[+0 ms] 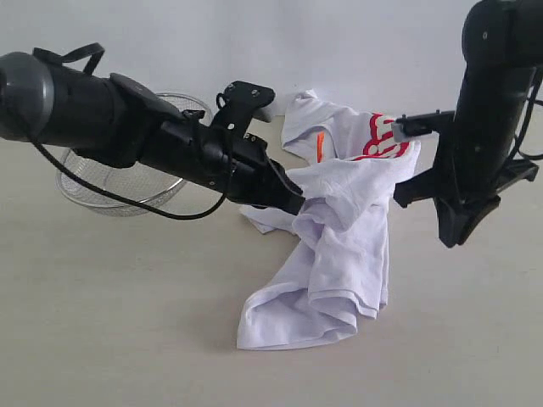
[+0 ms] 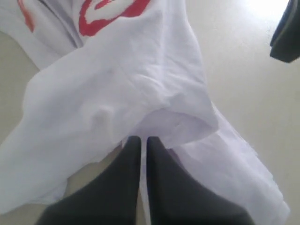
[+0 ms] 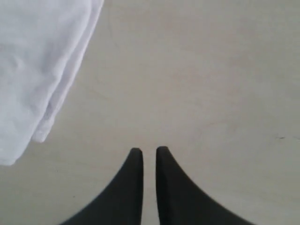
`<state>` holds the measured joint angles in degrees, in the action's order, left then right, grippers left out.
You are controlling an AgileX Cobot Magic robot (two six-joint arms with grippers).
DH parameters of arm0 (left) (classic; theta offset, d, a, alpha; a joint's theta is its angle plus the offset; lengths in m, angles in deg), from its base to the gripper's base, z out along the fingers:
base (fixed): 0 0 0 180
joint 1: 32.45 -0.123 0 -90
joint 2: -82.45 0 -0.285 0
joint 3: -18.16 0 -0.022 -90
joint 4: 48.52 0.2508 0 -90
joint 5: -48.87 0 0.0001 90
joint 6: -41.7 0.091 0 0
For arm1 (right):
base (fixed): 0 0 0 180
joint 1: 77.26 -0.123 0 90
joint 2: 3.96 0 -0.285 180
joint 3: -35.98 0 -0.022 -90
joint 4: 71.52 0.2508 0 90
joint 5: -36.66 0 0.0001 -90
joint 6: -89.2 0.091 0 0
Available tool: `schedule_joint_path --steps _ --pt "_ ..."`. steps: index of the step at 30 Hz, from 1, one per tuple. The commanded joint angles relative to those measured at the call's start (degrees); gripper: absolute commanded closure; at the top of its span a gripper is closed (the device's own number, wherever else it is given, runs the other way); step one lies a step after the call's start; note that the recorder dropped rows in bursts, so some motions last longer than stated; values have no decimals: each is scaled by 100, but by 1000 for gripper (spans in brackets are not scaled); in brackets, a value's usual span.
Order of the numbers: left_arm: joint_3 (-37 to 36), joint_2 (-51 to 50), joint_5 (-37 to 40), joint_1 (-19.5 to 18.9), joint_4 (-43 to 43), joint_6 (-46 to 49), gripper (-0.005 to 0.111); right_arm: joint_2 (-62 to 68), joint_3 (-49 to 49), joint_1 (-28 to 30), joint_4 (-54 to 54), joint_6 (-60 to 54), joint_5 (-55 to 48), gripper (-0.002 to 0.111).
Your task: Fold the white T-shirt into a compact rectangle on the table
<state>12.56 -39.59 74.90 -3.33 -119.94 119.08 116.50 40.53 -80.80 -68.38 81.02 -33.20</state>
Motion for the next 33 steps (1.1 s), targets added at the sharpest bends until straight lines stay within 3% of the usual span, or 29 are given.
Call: schedule_joint_path --steps 1,5,7,10,13,21,23,24,28,31,33 --pt "359 -308 138 142 -70 60 100 -7 -375 18 246 -112 269 103" --pt "506 -466 594 139 5 60 78 -7 -507 18 311 -172 383 103" --pt "506 -466 643 145 5 60 60 -7 -507 18 311 -183 396 103" --pt "506 -466 465 145 72 60 46 -7 -507 18 319 -183 446 103" --pt "506 -492 43 164 299 70 41 -7 -507 18 417 -200 487 103" --pt "545 -856 -1407 288 324 857 40 -7 -507 18 925 -570 664 103" --pt "715 -1007 -1474 317 308 857 43 -7 -507 18 1031 -695 677 103" --pt "870 -1094 -1739 352 308 857 51 -7 -507 18 1089 -762 677 103" --pt "1340 -1147 -2910 346 485 1353 102 -7 -507 18 1611 -1299 653 103" --pt "1699 -1147 -4248 270 511 2409 102 -7 -507 18 2680 -2353 505 103" --pt "1877 -1147 -4410 20 500 2627 102 -7 -507 18 3095 -2864 356 103"
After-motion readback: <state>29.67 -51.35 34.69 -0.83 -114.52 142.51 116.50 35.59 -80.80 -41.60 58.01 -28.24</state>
